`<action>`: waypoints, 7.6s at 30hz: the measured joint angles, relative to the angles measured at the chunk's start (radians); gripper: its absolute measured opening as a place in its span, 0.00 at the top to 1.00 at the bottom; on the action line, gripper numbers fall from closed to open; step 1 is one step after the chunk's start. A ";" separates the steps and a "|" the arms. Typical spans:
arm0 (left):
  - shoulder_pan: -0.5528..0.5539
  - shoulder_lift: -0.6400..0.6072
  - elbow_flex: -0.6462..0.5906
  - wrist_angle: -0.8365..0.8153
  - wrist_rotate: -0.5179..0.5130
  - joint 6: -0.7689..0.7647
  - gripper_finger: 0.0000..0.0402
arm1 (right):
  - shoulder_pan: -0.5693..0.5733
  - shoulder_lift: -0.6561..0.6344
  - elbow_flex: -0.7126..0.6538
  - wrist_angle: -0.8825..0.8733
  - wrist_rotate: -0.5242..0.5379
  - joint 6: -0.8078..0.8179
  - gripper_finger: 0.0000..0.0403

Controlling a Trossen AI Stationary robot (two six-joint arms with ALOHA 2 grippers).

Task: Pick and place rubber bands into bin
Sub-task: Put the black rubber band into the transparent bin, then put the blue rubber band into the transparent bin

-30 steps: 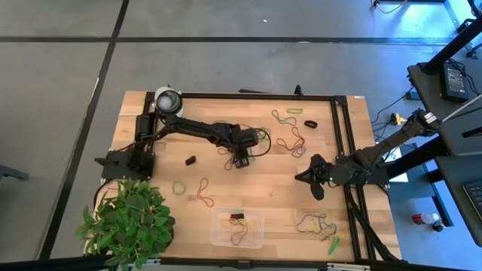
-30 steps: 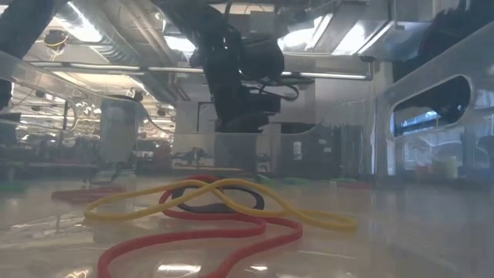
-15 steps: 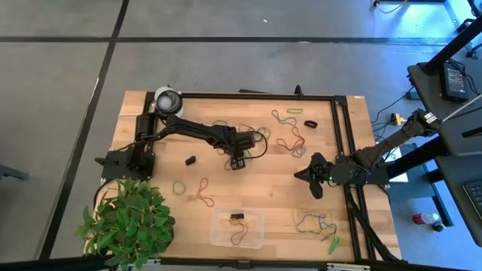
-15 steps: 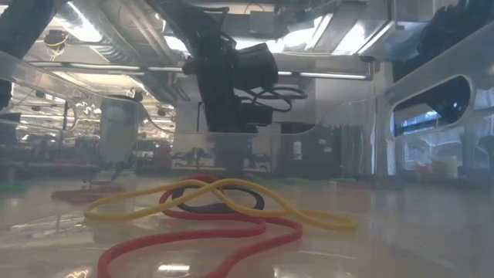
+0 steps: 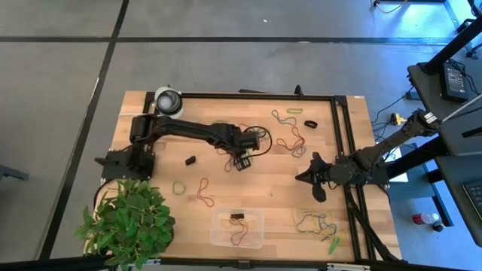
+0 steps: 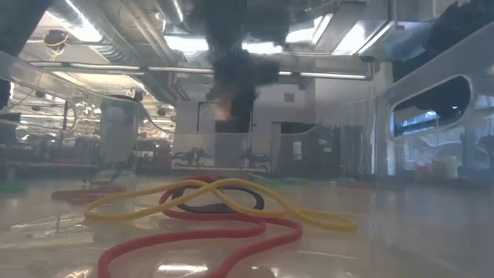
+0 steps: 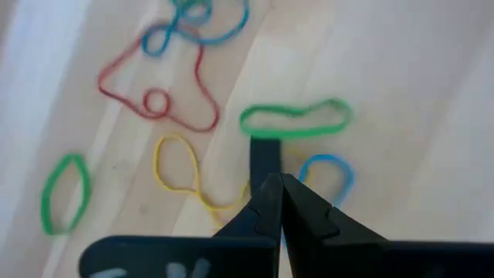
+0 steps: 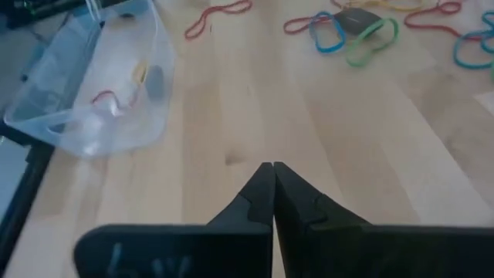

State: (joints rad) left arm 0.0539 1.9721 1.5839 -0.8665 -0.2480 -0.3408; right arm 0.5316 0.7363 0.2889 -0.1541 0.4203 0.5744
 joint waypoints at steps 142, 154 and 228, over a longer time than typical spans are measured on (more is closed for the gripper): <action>-0.102 -0.770 -0.714 0.283 0.171 0.048 1.00 | 0.049 0.582 0.650 -0.979 -0.403 0.776 1.00; -0.098 -1.048 -0.844 0.247 0.163 0.049 1.00 | 0.235 0.709 0.607 -0.823 -0.535 1.249 0.77; -0.100 -1.067 -0.844 0.325 0.004 0.022 1.00 | 0.113 0.811 1.079 -0.578 0.094 0.432 1.00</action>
State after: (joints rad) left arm -0.0460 0.9051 0.7395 -0.5411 -0.2440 -0.3183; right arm 0.6447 1.5475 1.3678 -0.7319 0.5146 1.0065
